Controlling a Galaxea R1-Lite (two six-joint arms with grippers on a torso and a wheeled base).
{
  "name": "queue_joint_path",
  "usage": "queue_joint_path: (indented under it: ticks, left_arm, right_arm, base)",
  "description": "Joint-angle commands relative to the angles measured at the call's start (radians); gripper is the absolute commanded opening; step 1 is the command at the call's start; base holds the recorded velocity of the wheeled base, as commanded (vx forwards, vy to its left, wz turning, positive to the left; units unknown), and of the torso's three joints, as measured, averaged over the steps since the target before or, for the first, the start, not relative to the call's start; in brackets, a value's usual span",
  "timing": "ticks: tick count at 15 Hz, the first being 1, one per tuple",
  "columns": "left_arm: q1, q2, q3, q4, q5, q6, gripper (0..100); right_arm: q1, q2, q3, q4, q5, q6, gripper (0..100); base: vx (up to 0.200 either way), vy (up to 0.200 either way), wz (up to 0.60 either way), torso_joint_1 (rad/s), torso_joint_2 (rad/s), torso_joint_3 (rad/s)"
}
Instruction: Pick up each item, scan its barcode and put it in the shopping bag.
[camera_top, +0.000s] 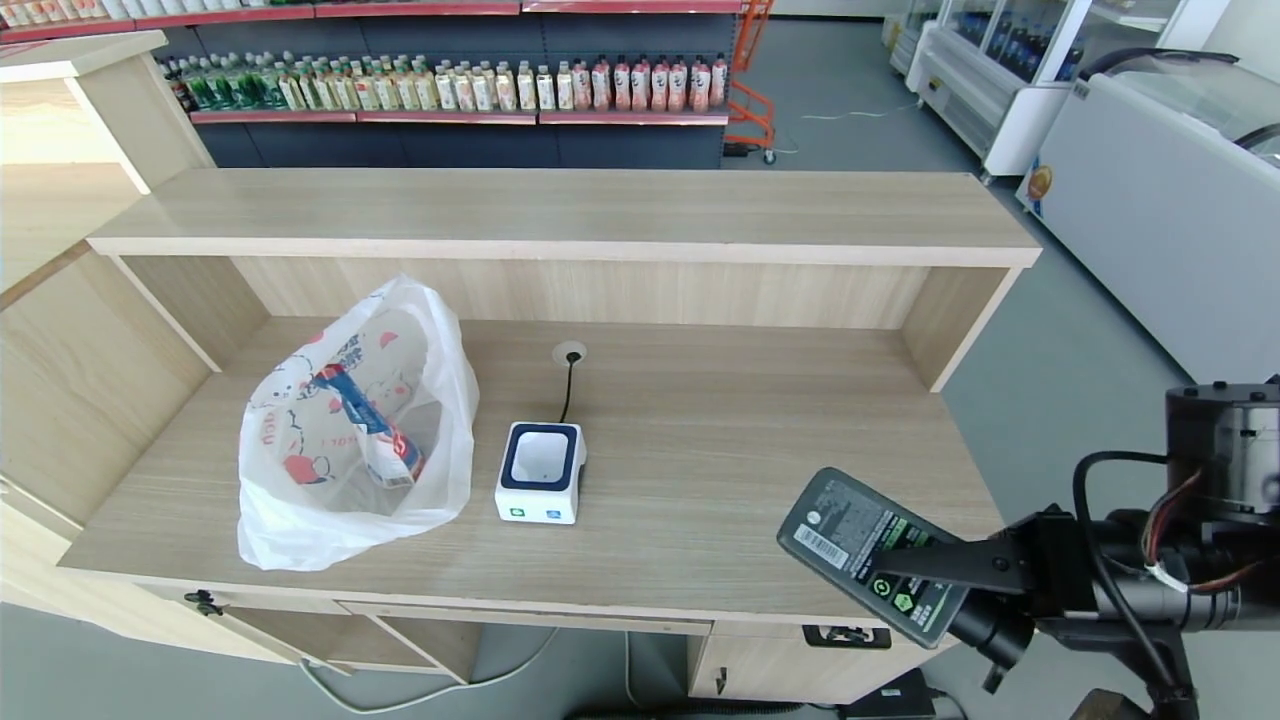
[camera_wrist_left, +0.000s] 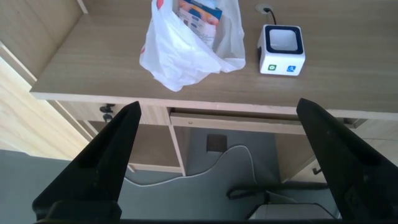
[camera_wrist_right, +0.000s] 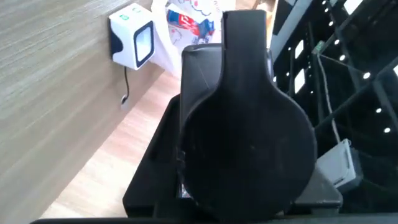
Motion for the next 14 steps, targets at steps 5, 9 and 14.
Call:
queue_joint_path:
  ticks: [5, 9, 14]
  left_arm:
    - [0.0, 0.0, 0.0, 0.0, 0.001, 0.0, 100]
    - [0.0, 0.0, 0.0, 0.0, 0.001, 0.0, 100]
    - [0.0, 0.0, 0.0, 0.0, 0.001, 0.0, 100]
  right_arm:
    - [0.203, 0.009, 0.009, -0.024, 0.038, -0.048, 0]
    - [0.203, 0.006, 0.012, -0.06, 0.038, -0.05, 0]
    - [0.2, 0.01, 0.027, -0.06, 0.038, -0.059, 0]
  base:
    - [0.0, 0.0, 0.0, 0.0, 0.0, 0.0]
    - [0.0, 0.0, 0.0, 0.0, 0.0, 0.0]
    - [0.0, 0.0, 0.0, 0.0, 0.0, 0.0]
